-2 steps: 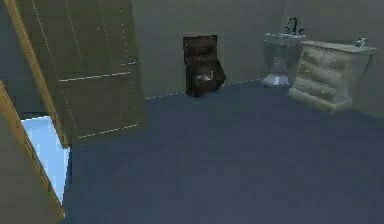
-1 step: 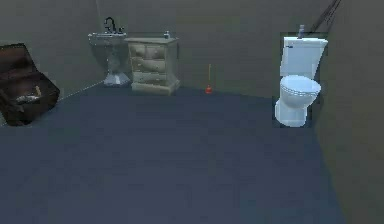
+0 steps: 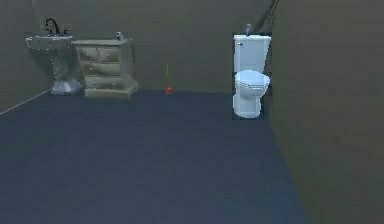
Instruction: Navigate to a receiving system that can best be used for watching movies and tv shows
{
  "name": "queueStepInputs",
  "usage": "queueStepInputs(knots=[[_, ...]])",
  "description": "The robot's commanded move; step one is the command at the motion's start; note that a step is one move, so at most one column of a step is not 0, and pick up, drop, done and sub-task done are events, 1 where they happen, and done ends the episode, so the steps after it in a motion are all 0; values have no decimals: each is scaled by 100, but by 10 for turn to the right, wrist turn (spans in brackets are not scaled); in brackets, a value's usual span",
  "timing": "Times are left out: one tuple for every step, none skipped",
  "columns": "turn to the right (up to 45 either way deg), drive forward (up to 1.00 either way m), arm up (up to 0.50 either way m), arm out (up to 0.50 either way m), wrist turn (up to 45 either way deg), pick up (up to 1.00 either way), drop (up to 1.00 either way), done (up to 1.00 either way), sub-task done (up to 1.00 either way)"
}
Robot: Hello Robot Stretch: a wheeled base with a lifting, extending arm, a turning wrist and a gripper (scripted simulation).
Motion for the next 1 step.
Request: queueStepInputs(knots=[[0,15,0,0,0,0,0,0,0]])
